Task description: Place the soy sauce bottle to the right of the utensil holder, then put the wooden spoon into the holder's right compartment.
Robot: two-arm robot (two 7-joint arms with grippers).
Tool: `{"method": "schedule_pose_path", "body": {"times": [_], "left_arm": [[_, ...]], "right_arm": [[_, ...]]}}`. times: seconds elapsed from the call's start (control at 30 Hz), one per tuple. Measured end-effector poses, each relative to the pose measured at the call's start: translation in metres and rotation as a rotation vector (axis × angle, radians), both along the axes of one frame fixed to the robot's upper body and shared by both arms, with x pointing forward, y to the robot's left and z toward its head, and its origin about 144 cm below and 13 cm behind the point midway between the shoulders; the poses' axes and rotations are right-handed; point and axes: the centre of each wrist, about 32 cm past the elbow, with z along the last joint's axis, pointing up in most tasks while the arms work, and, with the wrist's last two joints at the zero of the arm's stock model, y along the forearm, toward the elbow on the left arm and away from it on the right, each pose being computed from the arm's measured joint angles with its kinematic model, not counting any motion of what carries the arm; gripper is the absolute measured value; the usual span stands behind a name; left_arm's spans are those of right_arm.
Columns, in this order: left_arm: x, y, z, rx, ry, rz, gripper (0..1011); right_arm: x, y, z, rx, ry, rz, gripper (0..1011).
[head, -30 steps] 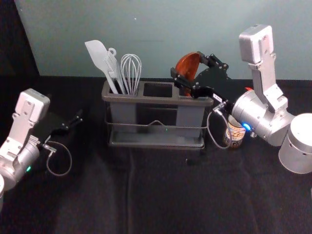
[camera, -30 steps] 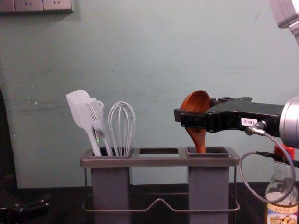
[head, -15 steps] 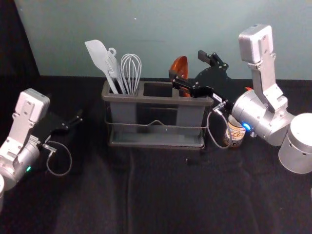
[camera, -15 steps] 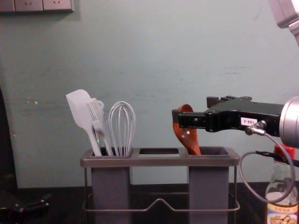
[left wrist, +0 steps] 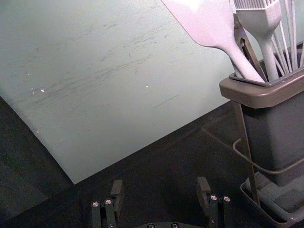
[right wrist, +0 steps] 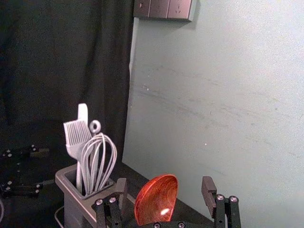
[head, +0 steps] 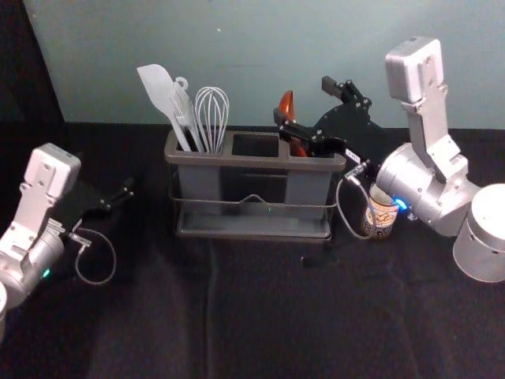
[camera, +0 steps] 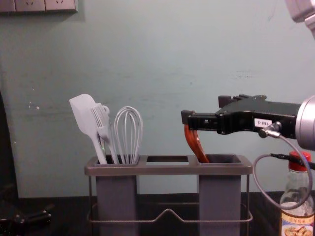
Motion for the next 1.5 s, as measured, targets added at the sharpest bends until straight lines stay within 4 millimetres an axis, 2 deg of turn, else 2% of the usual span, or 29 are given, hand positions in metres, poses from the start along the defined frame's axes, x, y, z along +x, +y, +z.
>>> {"method": "schedule_pose_path", "body": {"times": [0.47, 0.93, 1.23, 1.5], "left_arm": [[0.000, 0.000, 0.000, 0.000, 0.000, 0.000, 1005], [0.000, 0.000, 0.000, 0.000, 0.000, 0.000, 1005], [0.000, 0.000, 0.000, 0.000, 0.000, 0.000, 1005], [0.000, 0.000, 0.000, 0.000, 0.000, 0.000, 1005]], "right_arm": [[-0.024, 0.001, 0.013, -0.001, -0.042, -0.024, 1002], [-0.061, -0.010, 0.007, -0.014, -0.058, -0.030, 1002], [-0.091, -0.015, -0.005, -0.045, -0.075, -0.049, 1002], [-0.116, -0.016, -0.034, -0.040, -0.108, -0.129, 1003]]}}
